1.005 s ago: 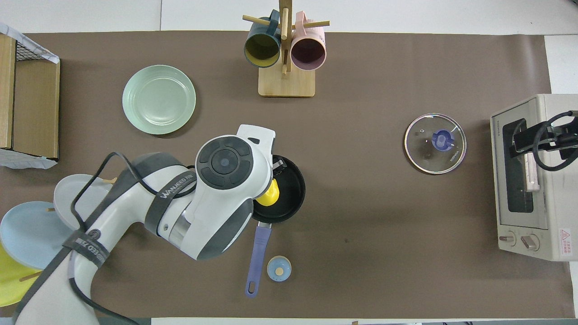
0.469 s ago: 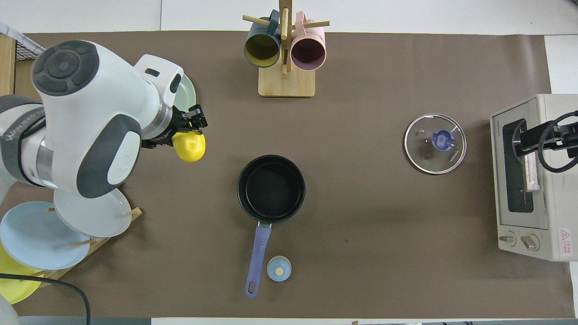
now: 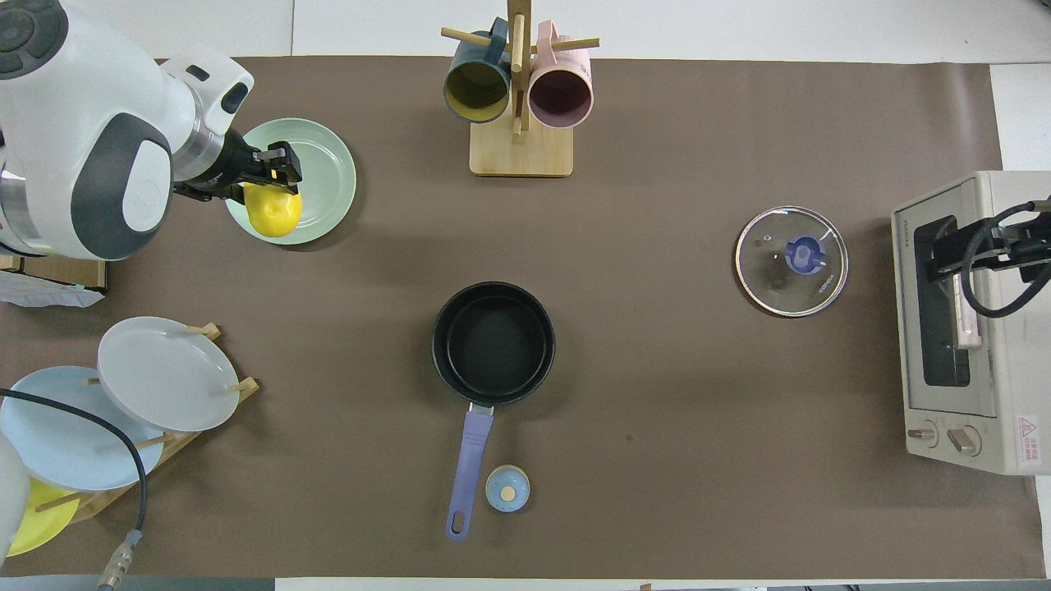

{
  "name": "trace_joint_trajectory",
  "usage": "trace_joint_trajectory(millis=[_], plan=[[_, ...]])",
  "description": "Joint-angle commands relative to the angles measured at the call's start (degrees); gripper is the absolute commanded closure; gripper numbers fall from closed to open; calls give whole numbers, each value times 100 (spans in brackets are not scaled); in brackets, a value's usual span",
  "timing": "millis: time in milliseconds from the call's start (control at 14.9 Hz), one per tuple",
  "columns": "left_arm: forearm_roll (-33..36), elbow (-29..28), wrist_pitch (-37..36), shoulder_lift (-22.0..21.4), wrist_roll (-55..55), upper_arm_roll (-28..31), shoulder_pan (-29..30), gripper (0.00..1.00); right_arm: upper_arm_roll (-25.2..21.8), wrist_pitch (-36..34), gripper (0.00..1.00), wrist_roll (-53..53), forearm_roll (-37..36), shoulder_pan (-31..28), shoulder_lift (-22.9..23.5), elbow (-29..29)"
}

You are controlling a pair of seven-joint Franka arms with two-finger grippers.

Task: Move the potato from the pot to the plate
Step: 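Lift the potato and carry it over the green plate with the left gripper, then lower the potato onto the plate and open the left gripper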

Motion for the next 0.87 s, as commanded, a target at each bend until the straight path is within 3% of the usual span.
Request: trace_joint_trajectory(millis=[0,268,536,603,670,737,804], plan=[[29,455,460,676,558,-52,193,100,119,76,0,-43,-101,-120,-56,-78],[205,437,1253,1222,585,-52,202,100,110,-66,0,1,-109,-93,-82,11],[258,288,1561,1240,770,-52,255,100,75,206,0,27,-109,-93,-91,-7],[258,235,1588,1231,778,-52,255,83,101,111,0,18,-118,-93,-56,28],[258,209,1588,1214,779,-52,255,59,136,-194,0,27,-231,-93,-30,141],[249,200,1597,1214,787,-52,255,10,137,-371,0,1,-267,-84,-38,195],[249,200,1588,1214,779,-52,255,0,128,-425,0,1,-259,-84,-64,187]])
